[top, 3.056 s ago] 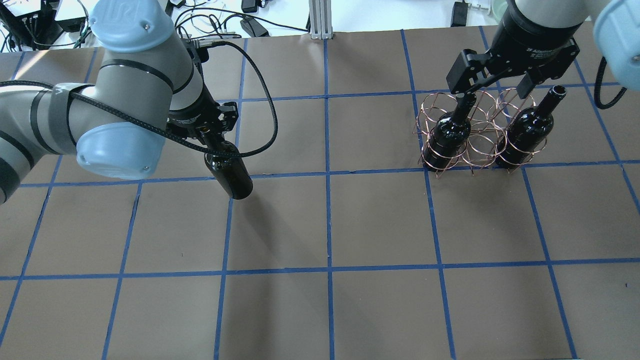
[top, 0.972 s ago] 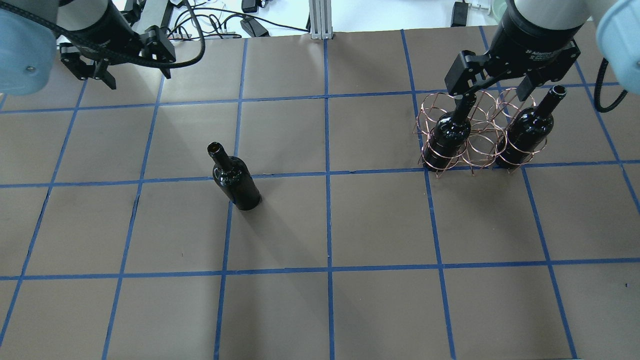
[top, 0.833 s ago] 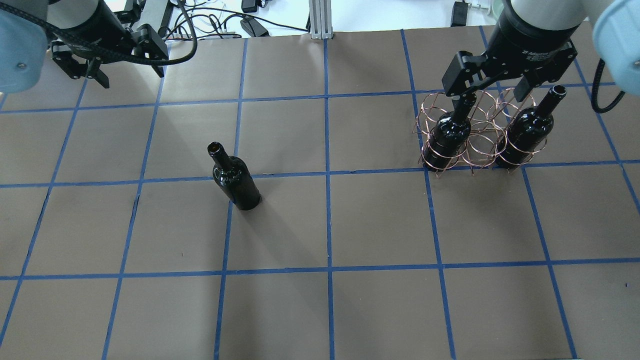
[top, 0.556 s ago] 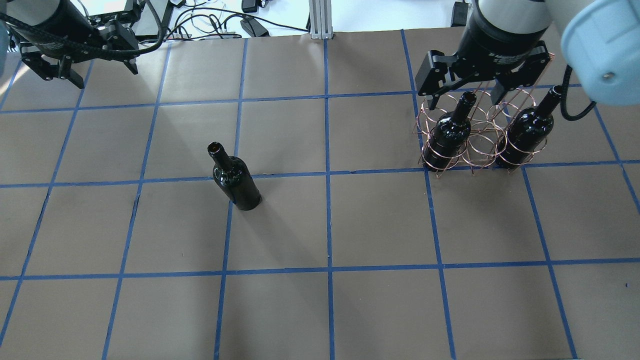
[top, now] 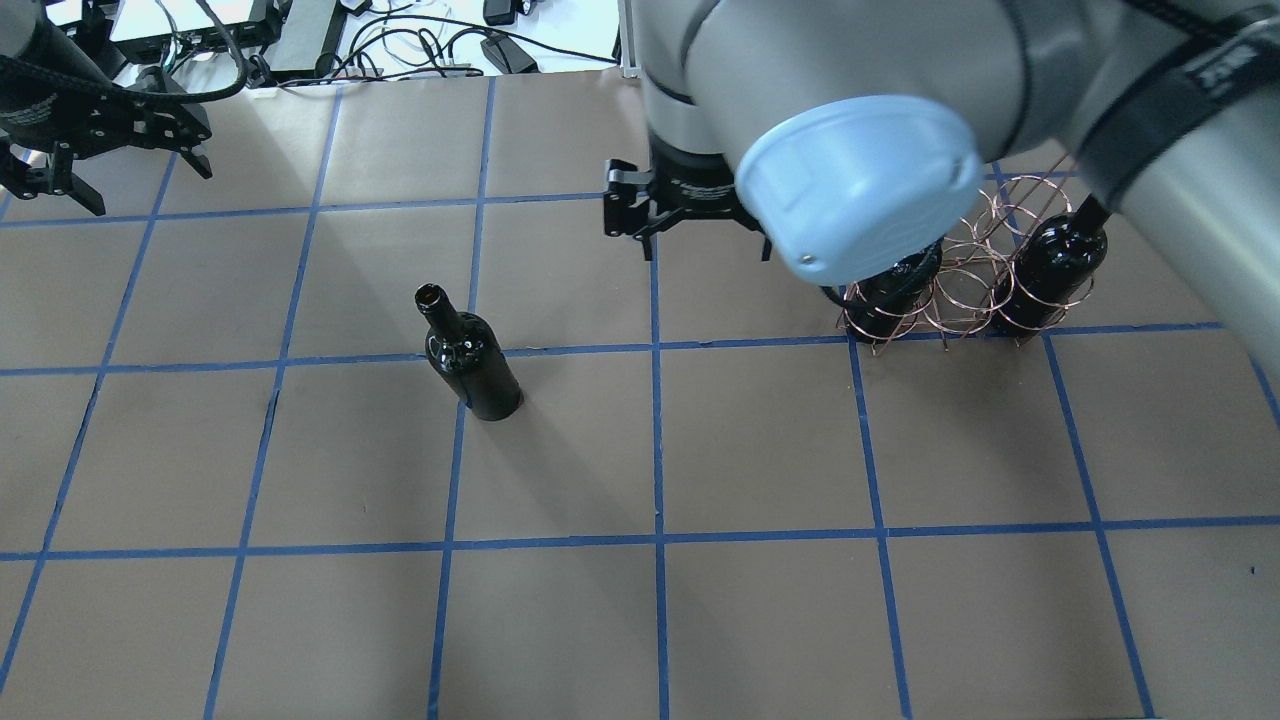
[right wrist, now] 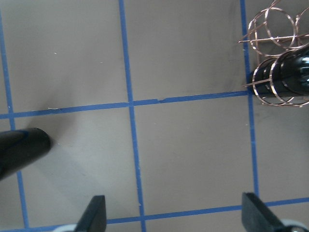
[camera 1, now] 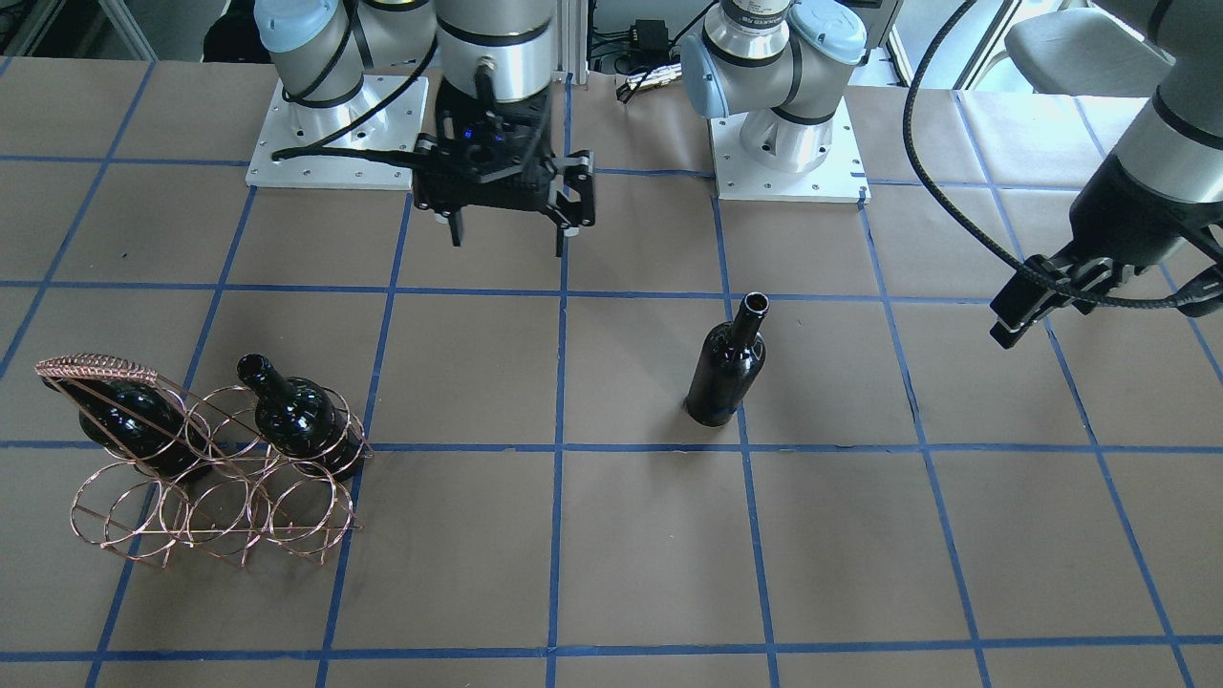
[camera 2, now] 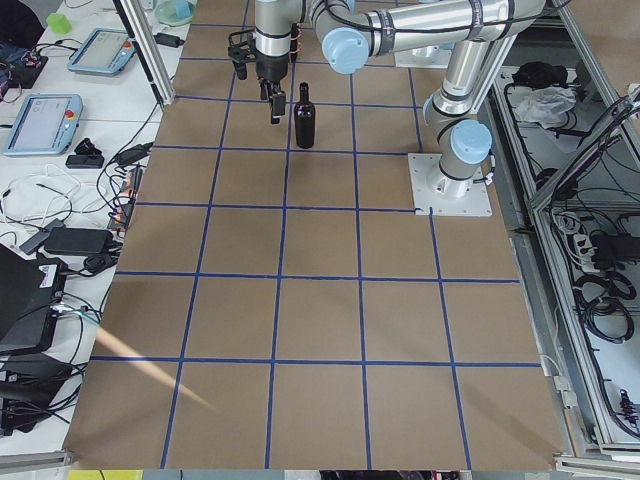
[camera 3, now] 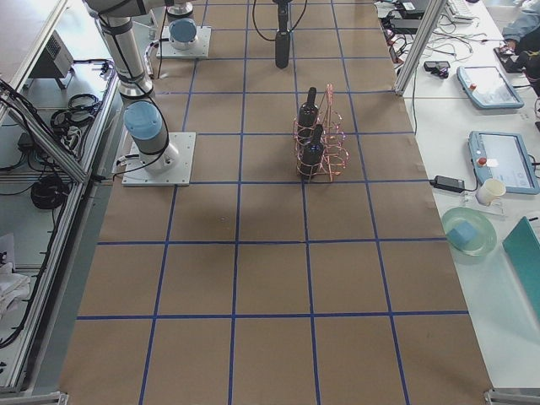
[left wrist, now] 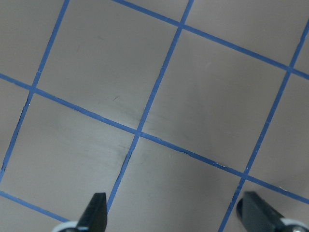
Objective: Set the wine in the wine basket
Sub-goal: 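Swing the right gripper over to the upright bottle's neck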
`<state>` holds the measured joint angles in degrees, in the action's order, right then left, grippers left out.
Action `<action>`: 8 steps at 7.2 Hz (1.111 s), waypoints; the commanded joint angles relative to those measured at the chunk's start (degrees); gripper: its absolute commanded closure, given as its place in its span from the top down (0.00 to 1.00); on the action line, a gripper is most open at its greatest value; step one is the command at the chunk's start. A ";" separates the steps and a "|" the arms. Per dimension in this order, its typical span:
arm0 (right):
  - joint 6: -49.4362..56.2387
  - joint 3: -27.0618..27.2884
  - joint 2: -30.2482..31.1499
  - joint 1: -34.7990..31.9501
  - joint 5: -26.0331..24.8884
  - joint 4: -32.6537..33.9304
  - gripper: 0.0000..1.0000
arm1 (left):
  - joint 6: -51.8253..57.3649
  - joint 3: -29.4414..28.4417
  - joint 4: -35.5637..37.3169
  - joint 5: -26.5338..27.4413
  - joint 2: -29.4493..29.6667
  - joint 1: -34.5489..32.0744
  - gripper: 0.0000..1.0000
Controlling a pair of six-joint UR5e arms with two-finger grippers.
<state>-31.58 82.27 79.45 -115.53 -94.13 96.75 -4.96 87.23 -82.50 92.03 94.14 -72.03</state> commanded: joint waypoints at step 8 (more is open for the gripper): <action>-32.74 -8.53 -13.87 -14.54 4.47 10.79 0.96 | 2.41 0.48 -0.38 0.08 0.52 4.09 1.00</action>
<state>-62.36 73.81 66.59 -129.46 -90.31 104.48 -2.55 87.52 -82.88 92.11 94.62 -68.01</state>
